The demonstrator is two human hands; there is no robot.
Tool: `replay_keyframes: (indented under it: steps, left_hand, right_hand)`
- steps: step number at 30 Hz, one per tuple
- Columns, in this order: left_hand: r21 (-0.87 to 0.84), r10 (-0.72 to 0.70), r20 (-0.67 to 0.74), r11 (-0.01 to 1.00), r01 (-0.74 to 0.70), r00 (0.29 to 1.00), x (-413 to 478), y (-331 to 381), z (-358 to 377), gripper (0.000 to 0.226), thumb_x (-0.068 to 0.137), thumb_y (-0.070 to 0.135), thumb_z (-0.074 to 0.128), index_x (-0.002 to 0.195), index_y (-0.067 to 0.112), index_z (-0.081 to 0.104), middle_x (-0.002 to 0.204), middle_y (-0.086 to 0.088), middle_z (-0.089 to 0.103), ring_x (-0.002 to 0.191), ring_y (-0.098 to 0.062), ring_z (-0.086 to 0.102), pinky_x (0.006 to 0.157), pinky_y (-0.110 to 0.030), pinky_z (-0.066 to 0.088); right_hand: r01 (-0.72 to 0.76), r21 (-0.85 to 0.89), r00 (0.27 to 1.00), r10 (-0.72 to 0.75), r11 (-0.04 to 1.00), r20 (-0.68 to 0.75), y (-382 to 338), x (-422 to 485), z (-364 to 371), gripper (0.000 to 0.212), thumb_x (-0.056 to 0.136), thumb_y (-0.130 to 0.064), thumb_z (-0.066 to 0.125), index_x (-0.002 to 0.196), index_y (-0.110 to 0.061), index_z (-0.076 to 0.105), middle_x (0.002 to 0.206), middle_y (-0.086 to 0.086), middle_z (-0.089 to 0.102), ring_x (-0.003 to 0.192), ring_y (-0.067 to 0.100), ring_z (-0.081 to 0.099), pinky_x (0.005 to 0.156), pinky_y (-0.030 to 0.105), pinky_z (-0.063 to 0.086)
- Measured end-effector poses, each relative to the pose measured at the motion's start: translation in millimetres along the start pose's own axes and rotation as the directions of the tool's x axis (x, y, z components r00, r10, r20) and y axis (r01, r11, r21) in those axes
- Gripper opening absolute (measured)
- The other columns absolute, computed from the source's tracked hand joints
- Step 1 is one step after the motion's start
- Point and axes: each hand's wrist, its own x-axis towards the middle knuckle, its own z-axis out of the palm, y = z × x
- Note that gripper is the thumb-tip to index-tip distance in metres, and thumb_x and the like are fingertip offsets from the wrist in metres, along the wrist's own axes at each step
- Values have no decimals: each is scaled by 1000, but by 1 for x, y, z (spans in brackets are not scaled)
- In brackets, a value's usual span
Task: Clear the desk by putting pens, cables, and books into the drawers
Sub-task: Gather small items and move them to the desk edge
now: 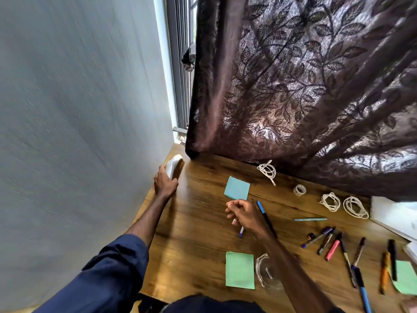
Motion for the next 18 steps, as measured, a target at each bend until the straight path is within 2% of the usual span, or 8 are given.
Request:
replay_keyframes:
  steps: [4,8,12,15,18]
  left_hand:
    - [-1,30,-9,1000,-30,1000,-3,-2,0,75,79,20,81,139,5,41,133,-19,57,121,-40,54,100,-46,44]
    - [-16,88,-144,996,-91,986,-34,-7,7,92,72,25,87,144,6,32,139,-18,49,127,-37,47,103,-47,47]
    - [-4,236,-200,970,-242,951,-91,-5,24,86,78,23,79,147,13,29,149,-16,37,134,-34,39,107,-49,45]
    - [-34,354,-152,931,-362,923,-136,4,41,75,80,15,76,143,14,37,154,-11,33,141,-28,34,113,-45,40]
    - [-56,428,-29,901,-429,903,-175,9,65,68,79,8,72,140,11,42,151,-11,36,141,-26,35,114,-42,40]
  right_hand:
    - [-15,54,999,17,998,-35,8,-10,-14,16,98,-20,61,104,-7,69,91,6,73,68,12,66,51,21,50]
    - [-16,104,994,27,994,-108,21,-21,-33,12,97,-19,63,100,-8,68,88,6,73,63,8,65,46,19,47]
    - [-34,119,985,54,992,-167,37,-39,-53,9,98,-14,61,102,-8,66,87,8,70,60,7,61,45,17,46]
    - [-47,123,975,72,991,-209,52,-57,-65,6,98,-11,61,100,-9,66,89,9,70,61,8,61,44,15,45]
    - [-59,148,953,99,987,-285,71,-78,-76,5,97,-6,60,99,-5,65,84,9,66,51,1,60,39,13,42]
